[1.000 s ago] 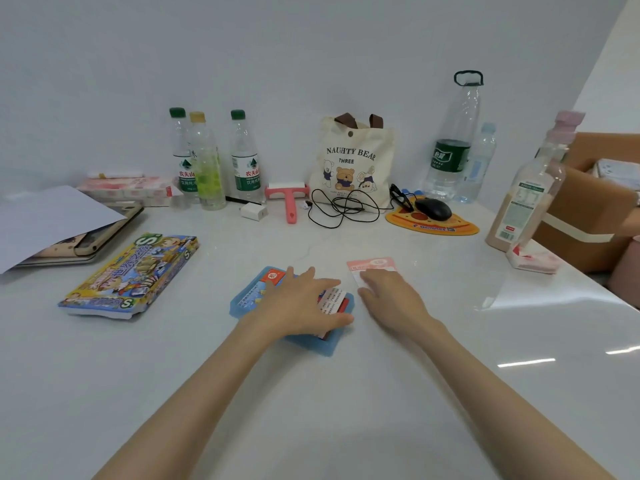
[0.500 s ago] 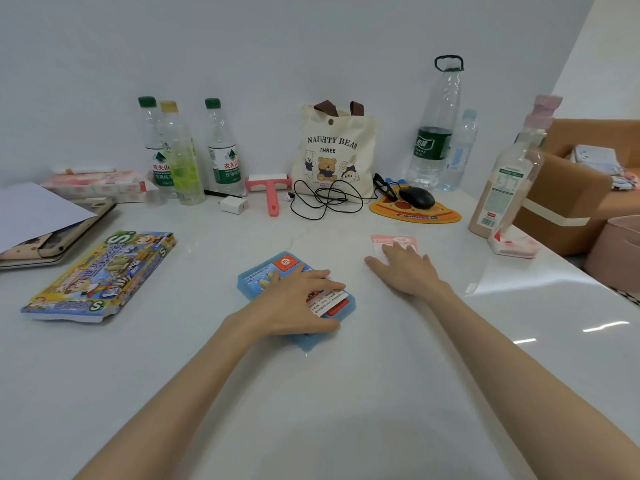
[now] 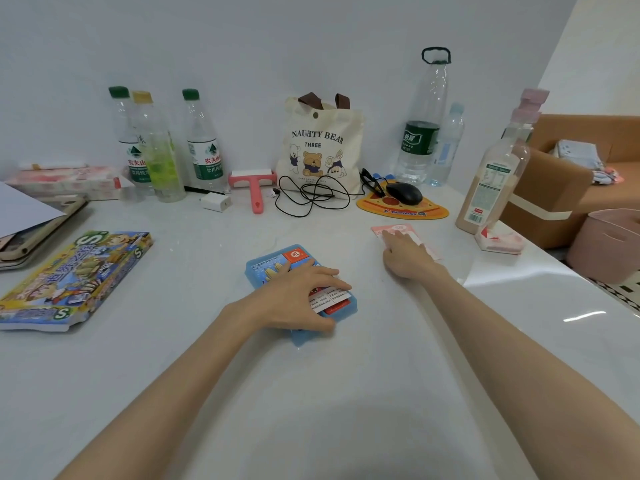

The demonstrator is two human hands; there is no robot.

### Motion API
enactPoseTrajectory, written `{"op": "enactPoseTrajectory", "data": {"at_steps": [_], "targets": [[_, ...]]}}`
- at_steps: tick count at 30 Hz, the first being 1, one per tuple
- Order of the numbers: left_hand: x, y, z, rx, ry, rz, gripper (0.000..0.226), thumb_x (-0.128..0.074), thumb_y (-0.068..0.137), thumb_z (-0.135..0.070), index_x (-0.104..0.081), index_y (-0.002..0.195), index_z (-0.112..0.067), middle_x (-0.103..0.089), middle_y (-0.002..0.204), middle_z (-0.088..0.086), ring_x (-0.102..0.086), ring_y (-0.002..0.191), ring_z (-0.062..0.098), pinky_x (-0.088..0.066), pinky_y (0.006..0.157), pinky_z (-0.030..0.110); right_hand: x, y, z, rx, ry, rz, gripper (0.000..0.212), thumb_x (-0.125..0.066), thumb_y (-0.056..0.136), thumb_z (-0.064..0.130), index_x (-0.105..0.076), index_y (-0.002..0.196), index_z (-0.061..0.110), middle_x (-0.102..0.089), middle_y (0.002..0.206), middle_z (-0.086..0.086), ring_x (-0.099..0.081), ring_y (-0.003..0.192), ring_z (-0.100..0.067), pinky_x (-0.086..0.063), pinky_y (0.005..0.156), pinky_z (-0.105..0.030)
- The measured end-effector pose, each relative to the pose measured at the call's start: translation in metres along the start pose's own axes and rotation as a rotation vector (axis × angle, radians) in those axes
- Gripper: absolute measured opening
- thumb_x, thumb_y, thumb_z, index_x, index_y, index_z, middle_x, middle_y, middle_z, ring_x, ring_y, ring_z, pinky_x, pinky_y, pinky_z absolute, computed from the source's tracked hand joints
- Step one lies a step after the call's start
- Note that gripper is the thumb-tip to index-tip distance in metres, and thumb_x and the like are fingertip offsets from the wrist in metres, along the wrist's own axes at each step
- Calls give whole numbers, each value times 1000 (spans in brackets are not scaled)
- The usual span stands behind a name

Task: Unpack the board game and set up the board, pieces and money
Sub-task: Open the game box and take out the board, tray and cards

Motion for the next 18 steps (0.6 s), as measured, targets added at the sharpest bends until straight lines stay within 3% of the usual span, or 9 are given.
{"op": "enactPoseTrajectory", "data": {"at_steps": [4, 8, 12, 15, 18], "targets": [[2, -3, -1, -33, -17, -54, 56, -69, 77, -40, -48, 128, -51, -34, 145, -28, -26, 134, -3, -17, 106, 22, 8, 0, -2, -18, 61, -73, 54, -34, 98, 10, -25, 151, 17, -31, 154, -9, -33, 139, -28, -30, 114, -45], [20, -11, -1, -45, -137, -181, 46, -69, 81, -46, -54, 125, -48, -42, 140, -27, -35, 127, -8, -32, 108, 23, 24, -16, 22, 66, 132, -196, 55, -39, 99, 12, -27, 151, 24, -29, 156, -1, -31, 140, -23, -34, 108, -42], [55, -27, 23, 44, -421, -445, 27, -64, 90, -26, -64, 113, -40, -56, 122, -21, -50, 116, -3, -48, 89, 20, 37, -43, 63, 205, 317, -280, 43, -44, 100, 19, -43, 142, 22, -42, 148, -2, -43, 131, -21, -37, 105, -37], [66, -44, 48, 151, -510, -543, 26, -58, 93, -19, -63, 112, -36, -57, 121, -15, -53, 112, 4, -45, 76, 13, 26, -64, 91, 262, 432, -204, 39, -45, 100, 24, -49, 138, 21, -51, 142, -1, -52, 122, -18, -40, 96, -28], [68, -61, 73, 271, -541, -581, 30, -55, 93, -16, -60, 120, -30, -55, 130, -9, -52, 116, 13, -43, 82, 22, 1, -80, 112, 250, 481, -37, 42, -43, 101, 30, -45, 141, 20, -51, 142, -1, -55, 117, -15, -45, 79, -19]]}}
Point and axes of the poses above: each hand's wrist, its own y-axis towards the middle knuckle, its own x-axis out of the back of the hand, z = x × y, the point moved 9 cm from there along y, towards the middle knuckle
